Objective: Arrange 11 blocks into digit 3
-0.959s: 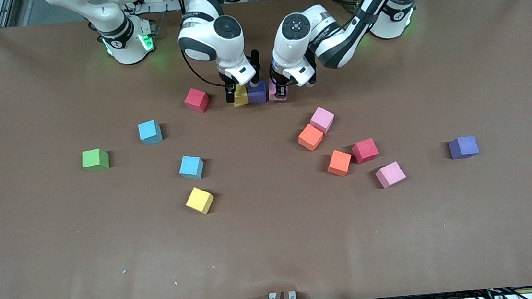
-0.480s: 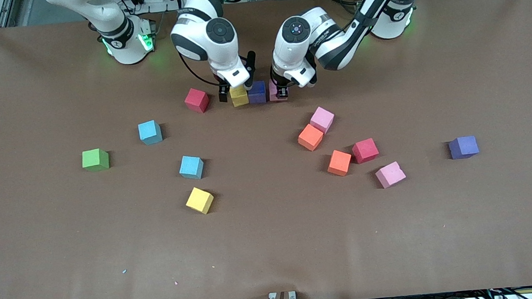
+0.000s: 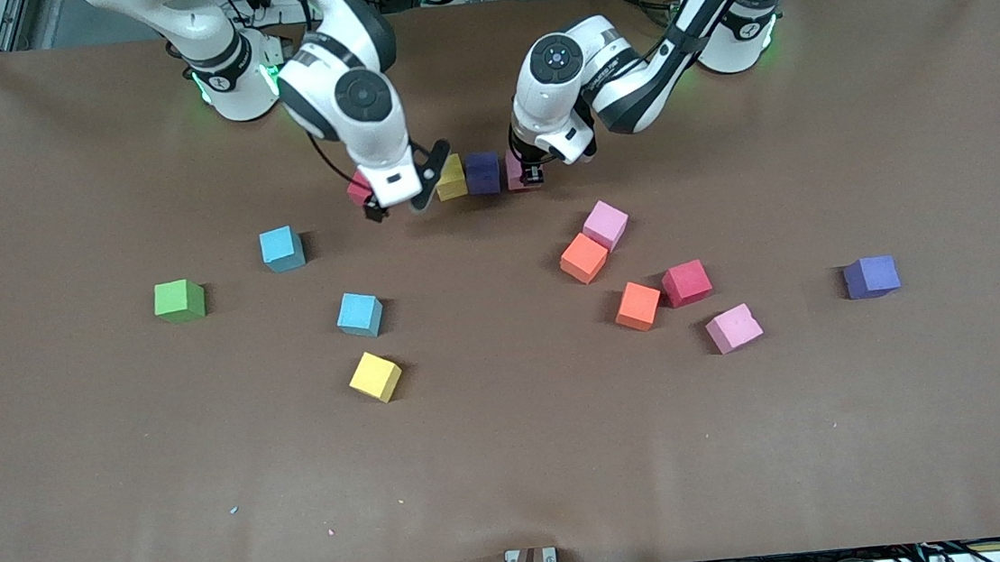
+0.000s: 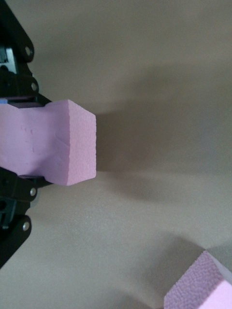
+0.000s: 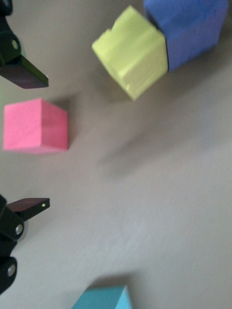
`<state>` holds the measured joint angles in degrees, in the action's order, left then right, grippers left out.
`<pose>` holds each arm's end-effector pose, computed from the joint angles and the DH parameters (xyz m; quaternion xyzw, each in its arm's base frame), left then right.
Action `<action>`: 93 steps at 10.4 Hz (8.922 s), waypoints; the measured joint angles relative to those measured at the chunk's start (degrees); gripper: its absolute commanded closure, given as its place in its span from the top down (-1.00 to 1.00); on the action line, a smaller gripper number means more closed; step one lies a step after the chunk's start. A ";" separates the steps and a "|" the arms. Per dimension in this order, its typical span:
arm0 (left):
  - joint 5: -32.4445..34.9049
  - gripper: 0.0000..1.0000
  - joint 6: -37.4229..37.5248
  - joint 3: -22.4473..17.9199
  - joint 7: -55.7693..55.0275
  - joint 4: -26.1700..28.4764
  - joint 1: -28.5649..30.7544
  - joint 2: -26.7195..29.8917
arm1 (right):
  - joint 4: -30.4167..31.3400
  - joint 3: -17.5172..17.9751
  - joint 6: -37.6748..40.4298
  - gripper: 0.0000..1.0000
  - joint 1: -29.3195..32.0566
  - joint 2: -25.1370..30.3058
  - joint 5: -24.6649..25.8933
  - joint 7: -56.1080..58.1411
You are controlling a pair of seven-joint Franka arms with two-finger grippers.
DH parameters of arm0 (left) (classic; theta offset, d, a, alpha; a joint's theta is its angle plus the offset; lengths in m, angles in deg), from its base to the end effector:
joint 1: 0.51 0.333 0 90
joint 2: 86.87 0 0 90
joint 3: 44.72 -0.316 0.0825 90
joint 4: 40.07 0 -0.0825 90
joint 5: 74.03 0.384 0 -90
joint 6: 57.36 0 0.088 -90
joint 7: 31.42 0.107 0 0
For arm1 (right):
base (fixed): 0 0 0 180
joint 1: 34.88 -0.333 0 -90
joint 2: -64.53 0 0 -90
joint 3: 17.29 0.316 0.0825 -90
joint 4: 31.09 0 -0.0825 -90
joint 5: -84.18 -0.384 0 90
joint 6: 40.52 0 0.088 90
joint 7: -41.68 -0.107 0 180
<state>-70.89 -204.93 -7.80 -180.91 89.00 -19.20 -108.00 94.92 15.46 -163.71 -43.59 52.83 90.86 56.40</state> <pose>0.3039 -0.4524 0.2348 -0.6834 -0.7238 0.0949 0.0052 0.3963 0.3436 0.2881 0.8583 0.5016 -0.1076 0.0151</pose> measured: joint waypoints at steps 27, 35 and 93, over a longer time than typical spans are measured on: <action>8.71 -1.00 -2.27 -0.75 -6.24 -1.91 -2.33 -5.41 | -13.46 -9.74 18.19 1.00 -2.43 1.68 -0.39 16.06; 8.72 -1.00 -2.28 -0.73 -6.71 -2.76 -2.95 -6.33 | -2.21 -10.81 8.70 1.00 -3.76 4.12 -5.49 16.02; 18.08 1.00 21.79 -8.09 47.02 -35.64 15.22 -18.51 | 1.08 -7.51 -26.82 -1.00 -11.79 -9.27 -7.34 -55.69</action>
<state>-52.81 -183.15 -15.89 -133.89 53.37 -3.98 -126.51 96.01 7.96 -190.53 -55.38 43.56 83.52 0.71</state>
